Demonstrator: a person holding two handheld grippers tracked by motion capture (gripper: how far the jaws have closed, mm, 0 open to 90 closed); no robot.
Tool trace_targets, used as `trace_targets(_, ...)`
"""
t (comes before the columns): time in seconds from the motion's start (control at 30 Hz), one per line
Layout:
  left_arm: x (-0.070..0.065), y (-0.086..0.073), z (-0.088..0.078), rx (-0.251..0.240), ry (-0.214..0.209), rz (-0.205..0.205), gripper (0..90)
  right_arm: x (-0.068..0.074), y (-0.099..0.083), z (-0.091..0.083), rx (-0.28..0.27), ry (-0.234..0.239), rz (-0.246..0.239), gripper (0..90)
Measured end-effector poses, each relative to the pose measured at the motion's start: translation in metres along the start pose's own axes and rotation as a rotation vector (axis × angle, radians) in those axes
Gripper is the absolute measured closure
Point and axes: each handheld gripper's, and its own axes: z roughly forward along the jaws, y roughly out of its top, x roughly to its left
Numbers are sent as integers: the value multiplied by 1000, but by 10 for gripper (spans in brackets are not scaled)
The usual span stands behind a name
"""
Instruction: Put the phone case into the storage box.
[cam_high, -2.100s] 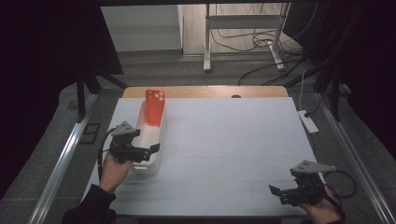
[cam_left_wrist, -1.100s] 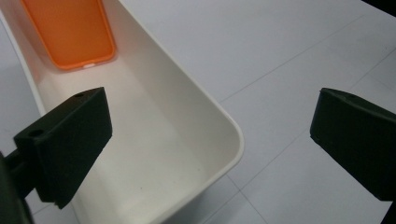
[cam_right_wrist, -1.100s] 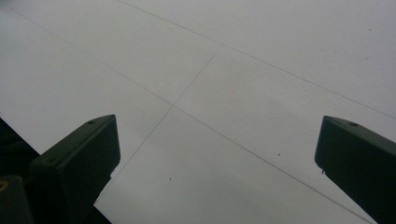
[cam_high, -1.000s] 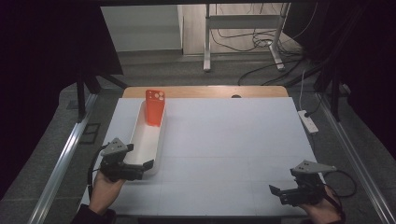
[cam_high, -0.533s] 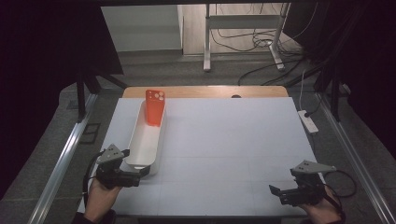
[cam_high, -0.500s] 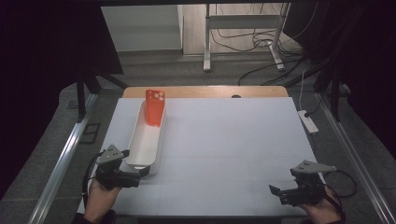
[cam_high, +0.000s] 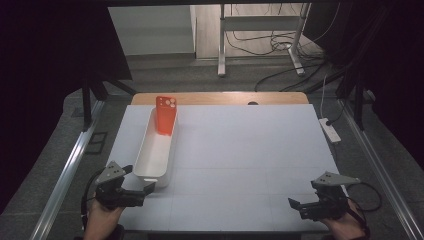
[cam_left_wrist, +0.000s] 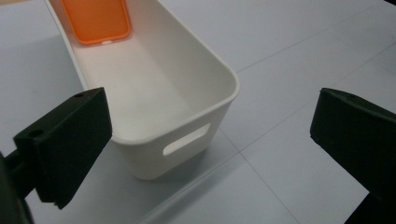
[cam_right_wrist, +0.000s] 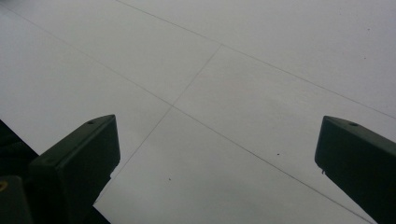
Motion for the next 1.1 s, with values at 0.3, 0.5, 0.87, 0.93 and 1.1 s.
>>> trace_targets(0.3, 0, -7, -7, 5, 23, -7, 0, 0, 0, 0, 0, -1, 1, 4)
trace_targets(0.5, 1, -12, -11, 7, 36, -13, 0, 0, 0, 0, 0, -1, 1, 3)
trace_targets(0.87, 1, -18, -16, 26, 67, -17, 0, 0, 0, 0, 0, -1, 1, 3)
trace_targets(0.93, 1, -19, -16, 33, 72, -14, 0, 0, 0, 0, 0, -1, 2, 3)
trace_targets(1.1, -2, -21, -17, 48, 89, 0, 0, 0, 0, 0, 1, -1, 2, 3)
